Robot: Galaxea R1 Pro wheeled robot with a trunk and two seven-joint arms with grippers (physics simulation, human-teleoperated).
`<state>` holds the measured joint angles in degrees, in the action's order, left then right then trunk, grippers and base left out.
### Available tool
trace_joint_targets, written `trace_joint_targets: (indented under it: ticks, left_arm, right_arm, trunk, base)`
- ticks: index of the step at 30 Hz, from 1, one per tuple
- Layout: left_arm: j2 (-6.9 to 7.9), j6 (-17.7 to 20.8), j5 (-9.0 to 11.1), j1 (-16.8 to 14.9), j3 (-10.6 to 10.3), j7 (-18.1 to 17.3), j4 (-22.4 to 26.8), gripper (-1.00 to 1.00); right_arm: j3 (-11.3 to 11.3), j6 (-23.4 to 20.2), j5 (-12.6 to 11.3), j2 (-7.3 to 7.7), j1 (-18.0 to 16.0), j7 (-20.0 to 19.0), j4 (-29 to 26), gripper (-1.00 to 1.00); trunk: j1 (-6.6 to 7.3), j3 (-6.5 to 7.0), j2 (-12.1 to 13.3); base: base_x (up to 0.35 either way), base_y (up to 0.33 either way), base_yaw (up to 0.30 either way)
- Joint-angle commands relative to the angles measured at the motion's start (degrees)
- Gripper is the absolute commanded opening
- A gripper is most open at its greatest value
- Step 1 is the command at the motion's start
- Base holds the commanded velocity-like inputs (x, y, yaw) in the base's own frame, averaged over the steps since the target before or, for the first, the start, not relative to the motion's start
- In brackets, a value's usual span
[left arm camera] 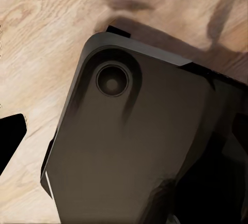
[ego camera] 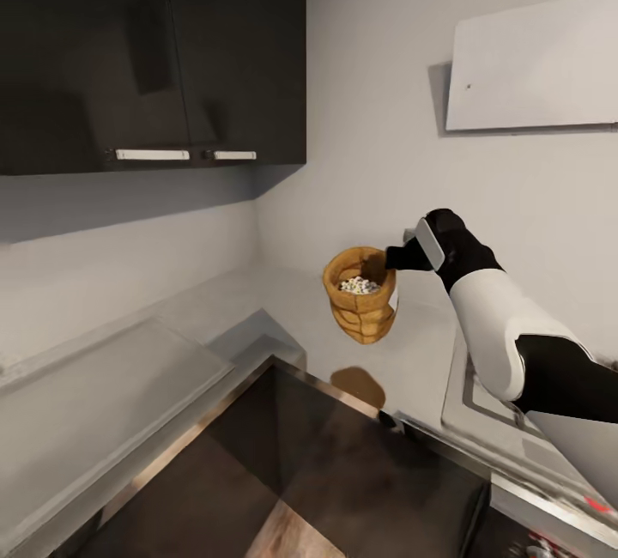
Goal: In the kitchen, take the popcorn bag from the countertop, put it into the microwave, and heat it until the popcorn is cooked so the cooked popcorn ends up inside the bag.
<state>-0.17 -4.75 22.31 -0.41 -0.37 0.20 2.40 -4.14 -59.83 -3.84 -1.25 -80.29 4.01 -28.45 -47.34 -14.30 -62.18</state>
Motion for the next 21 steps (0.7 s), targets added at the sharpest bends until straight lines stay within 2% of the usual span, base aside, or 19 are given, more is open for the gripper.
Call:
trace_joint_targets:
  ticks: [1, 5, 21]
  left_arm:
    - [-0.01, -0.17, 0.26, -0.03, -0.07, 0.04, -0.03, 1.00]
    - [-0.01, -0.17, 0.27, -0.03, -0.07, 0.07, -0.03, 1.00]
    - [-0.01, -0.17, 0.33, -0.03, -0.07, 0.10, -0.03, 1.00]
  right_arm:
    - [-0.34, -0.17, -0.29, -0.06, -0.05, -0.17, -0.04, -1.00]
    - [-0.34, -0.17, -0.21, -0.01, -0.05, -1.30, -0.01, -1.00]
    - [-0.34, -0.17, -0.61, -0.03, -0.05, -1.60, 0.87, -1.00]
  trunk:
    - [0.03, -0.08, -0.06]
    - [0.03, -0.08, -0.06]
    - [0.03, -0.08, -0.06]
  base:
    - [-0.347, 0.000, 0.000]
    - [-0.347, 0.000, 0.000]
    - [-0.347, 0.000, 0.000]
